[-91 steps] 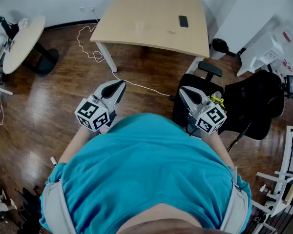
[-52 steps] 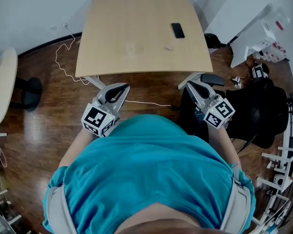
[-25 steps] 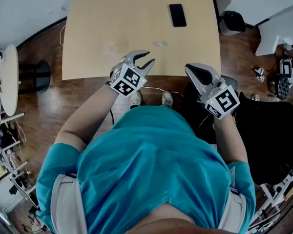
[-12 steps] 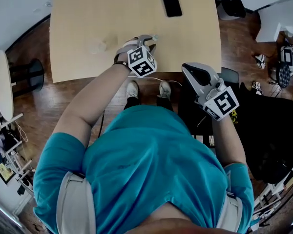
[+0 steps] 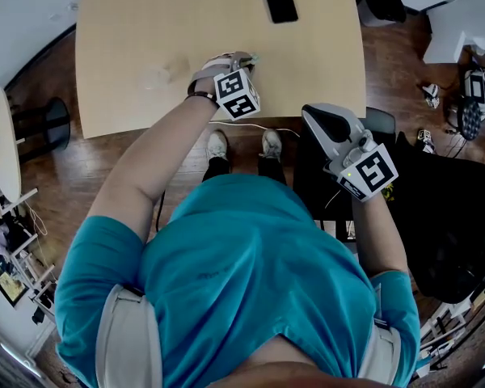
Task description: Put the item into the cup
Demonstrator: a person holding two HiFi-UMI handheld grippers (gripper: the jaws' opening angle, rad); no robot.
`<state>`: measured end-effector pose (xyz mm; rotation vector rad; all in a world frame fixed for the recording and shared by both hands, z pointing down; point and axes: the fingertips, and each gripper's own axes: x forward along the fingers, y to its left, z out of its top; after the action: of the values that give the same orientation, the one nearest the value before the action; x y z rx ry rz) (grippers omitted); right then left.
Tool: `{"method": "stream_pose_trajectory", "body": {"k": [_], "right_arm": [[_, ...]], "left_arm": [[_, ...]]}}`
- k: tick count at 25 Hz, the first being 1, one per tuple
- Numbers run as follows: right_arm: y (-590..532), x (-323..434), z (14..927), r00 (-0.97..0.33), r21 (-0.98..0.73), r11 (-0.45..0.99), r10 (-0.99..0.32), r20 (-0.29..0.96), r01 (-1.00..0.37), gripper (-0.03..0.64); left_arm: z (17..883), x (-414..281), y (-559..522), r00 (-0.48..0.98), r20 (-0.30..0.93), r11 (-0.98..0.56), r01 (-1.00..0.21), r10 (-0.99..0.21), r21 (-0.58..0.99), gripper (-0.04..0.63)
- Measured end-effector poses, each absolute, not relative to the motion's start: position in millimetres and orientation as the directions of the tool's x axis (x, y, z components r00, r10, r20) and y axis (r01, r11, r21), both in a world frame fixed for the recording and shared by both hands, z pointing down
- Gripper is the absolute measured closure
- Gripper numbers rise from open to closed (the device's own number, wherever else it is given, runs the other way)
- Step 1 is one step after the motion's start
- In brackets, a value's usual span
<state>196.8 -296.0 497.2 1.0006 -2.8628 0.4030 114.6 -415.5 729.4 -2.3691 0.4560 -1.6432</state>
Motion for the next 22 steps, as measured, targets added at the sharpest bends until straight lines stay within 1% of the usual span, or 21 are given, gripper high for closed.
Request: {"method": "stream_pose_trajectory", "body": {"k": [2,3,11,16,22], "right_arm": [[-296,197,498,-0.782,-0.221,0.75,-0.601,0.165,-0.623,0.615],[-296,198,497,-0.781,-0.221,0.749,-0.602,0.166,-0.624,0.615],[-298,191,491,-0.79,-0.215,0.76,-0.592,0.16,-0.613,0.615],[-301,180,484,-0.798,-0.208,0.77,-0.584,0.149,-0.603,0.615],[-316,152,486,-0.833,-0.205,0.807,-0.534,0.148,-0.554,0.615]], "left_arm": [[733,115,-416,0.32,0.872,-0.929,-0.12,-0.37,-0.35,0.578],[734,115,-416,0.32,0.873,-0.93,-0.12,-0.368,-0.348,0.589],[708,113,-398,0.379,0.844,-0.924,-0.199,-0.38,-0.327,0.591],[668,94,-383,0.432,0.802,-0.904,-0.301,-0.413,-0.303,0.591],[629,34,-374,0.421,0.762,-0.841,-0.456,-0.492,-0.291,0.591]]}}
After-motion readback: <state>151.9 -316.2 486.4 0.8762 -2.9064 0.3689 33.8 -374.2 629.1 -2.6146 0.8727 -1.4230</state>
